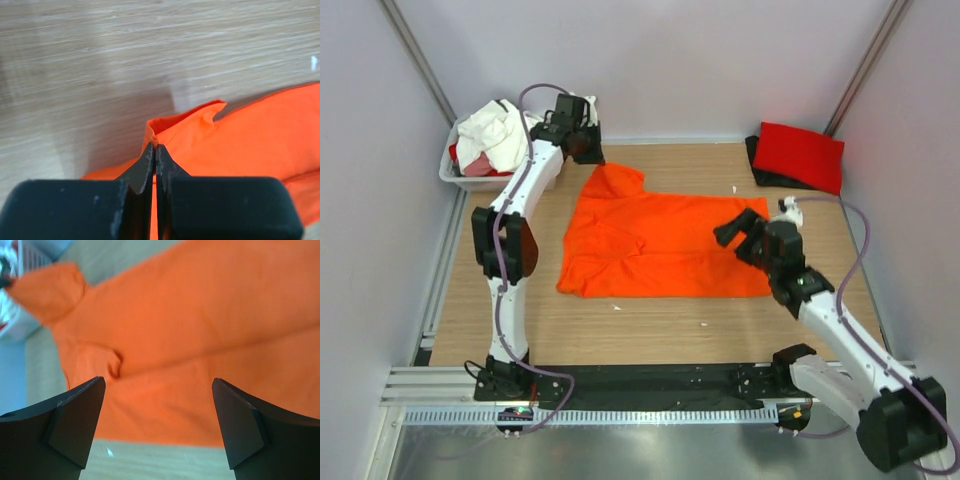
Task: Fold and stack the t-shirts
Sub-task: Fold the tshirt
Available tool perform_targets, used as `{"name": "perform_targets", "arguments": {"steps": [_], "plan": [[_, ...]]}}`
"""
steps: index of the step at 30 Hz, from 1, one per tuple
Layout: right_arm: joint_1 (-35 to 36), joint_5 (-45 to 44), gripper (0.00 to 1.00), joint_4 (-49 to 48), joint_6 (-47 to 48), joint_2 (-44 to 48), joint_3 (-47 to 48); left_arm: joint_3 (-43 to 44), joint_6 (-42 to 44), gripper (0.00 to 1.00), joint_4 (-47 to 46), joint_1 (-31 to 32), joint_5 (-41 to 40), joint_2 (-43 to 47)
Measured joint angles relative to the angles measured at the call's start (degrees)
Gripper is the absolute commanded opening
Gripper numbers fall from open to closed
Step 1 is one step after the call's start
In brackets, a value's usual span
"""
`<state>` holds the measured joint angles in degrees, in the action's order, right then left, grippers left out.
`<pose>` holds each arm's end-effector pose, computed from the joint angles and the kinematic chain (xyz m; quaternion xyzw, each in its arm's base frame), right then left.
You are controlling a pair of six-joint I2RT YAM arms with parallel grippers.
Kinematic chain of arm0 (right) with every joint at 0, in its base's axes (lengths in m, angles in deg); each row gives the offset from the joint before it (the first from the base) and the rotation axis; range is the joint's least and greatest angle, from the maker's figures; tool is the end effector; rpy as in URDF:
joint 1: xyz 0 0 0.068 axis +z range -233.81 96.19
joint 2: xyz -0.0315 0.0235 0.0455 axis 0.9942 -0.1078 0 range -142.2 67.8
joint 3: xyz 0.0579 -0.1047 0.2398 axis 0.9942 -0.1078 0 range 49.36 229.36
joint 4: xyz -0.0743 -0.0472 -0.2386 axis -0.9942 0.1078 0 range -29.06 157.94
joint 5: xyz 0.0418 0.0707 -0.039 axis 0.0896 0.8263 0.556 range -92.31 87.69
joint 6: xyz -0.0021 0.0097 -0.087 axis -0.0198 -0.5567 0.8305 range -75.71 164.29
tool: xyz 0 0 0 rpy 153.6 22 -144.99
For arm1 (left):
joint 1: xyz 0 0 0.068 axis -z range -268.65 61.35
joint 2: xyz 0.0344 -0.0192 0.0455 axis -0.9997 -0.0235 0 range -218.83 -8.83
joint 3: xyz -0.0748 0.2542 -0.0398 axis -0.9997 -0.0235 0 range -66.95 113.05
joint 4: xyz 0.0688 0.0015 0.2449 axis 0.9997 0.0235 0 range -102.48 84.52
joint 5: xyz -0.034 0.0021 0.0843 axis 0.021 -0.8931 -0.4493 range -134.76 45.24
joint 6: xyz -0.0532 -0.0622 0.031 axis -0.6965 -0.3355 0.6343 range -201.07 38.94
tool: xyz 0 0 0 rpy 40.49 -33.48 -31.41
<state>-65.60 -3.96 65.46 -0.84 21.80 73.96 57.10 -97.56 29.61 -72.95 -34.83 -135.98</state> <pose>0.2090 0.0663 0.2028 0.2046 0.8225 0.2681 0.4579 0.4995 -0.1544 0.2603 0.0266 0.9213 -0.1822 0.3426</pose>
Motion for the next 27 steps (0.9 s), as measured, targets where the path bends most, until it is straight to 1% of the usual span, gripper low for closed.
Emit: {"name": "perform_targets", "arguments": {"steps": [3, 5, 6, 11, 14, 17, 19, 22, 27], "plan": [[-1.92, -5.38, 0.95, 6.05, 3.17, -13.18, 18.82, -1.03, -1.01, 0.0, 2.71, 0.7, -0.85, 4.59], [-3.41, -6.62, 0.95, 9.16, 5.05, -21.53, 29.53, -3.1, -1.77, 0.0, 3.85, 1.29, -1.6, 7.17], [-5.77, -6.71, 0.95, 10.62, 6.19, -26.4, 34.91, -4.59, -2.4, 0.0, 4.37, 1.66, -1.9, 8.31], [-13.51, -5.7, 0.91, 18.18, 10.14, -44.19, 51.28, -12.79, -4.2, 0.0, 5.79, 3.58, -2.71, 10.69], [-16.24, -5.73, 0.89, 22.47, 12.35, -53.29, 57.42, -15.72, -4.55, 0.0, 6.93, 4.39, -3.17, 10.67], [-17.11, -5.77, 0.85, 27.67, 14.4, -60.85, 62.84, -16.11, -5.07, 0.0, 7.26, 4.59, -3.61, 10.67], [-17.16, -5.77, 0.81, 29.57, 15.58, -65.29, 66.47, -15.87, -5.57, 0.0, 7.58, 4.52, -3.63, 10.67], [-17.22, -6.23, 0.78, 31.43, 16.79, -69.83, 69.88, -15.85, -5.73, 0.0, 7.69, 4.44, -3.67, 10.67], [-17.64, -7.32, 0.74, 32.52, 18.1, -74.34, 72.76, -15.85, -5.75, 0.0, 7.87, 4.44, -3.91, 10.67]]}}
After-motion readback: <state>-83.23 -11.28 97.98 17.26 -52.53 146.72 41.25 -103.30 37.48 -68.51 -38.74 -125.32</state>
